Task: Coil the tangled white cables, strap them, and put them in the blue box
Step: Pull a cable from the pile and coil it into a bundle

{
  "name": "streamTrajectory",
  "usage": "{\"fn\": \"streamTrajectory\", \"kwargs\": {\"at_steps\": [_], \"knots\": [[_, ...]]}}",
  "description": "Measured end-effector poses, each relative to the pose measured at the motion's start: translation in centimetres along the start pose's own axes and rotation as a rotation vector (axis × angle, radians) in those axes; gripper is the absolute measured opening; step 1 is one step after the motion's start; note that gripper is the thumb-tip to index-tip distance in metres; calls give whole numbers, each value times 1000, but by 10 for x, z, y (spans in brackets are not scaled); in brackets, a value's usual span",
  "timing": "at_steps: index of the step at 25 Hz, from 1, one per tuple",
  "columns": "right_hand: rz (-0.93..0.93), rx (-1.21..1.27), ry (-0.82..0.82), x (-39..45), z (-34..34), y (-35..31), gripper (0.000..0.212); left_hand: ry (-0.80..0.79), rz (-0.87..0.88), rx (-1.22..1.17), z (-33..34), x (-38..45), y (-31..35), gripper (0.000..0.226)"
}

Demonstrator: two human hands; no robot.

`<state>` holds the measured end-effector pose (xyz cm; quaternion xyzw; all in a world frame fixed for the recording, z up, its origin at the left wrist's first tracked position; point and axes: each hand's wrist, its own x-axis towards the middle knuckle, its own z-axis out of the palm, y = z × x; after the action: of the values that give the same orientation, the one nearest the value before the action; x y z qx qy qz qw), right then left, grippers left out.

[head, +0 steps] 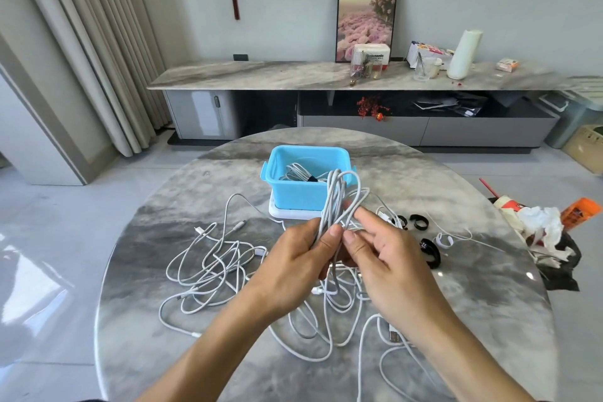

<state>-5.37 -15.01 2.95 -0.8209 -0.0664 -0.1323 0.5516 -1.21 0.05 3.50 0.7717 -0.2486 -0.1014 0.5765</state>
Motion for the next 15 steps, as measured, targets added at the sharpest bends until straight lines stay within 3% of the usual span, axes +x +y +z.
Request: {"fn": "streamTrajectory", "kwargs": {"at_steps": [3, 6, 8, 9, 11, 13, 15], "knots": [[106, -21, -60, -2, -2, -1, 28, -65, 28, 171, -1, -4, -1, 23], [218, -71, -184, -3, -5, -4, 36, -5, 101, 469, 4, -5, -7, 19], [185, -207, -205, -6, -7, -12, 24, -5, 106, 458, 5, -5, -8, 25], [115, -380, -134, -7, -12, -14, 15, -18, 95, 427, 6, -4, -7, 28], [-44, -731, 112, -5, -25, -19, 22, 7, 81, 384, 4, -2, -4, 30], [43, -567, 191, 0, -40, -18, 34, 36, 15, 259, 4, 0, 0, 31], [348, -108, 65, 7, -44, -15, 46, -26, -65, 91, 9, 0, 5, 32]]}}
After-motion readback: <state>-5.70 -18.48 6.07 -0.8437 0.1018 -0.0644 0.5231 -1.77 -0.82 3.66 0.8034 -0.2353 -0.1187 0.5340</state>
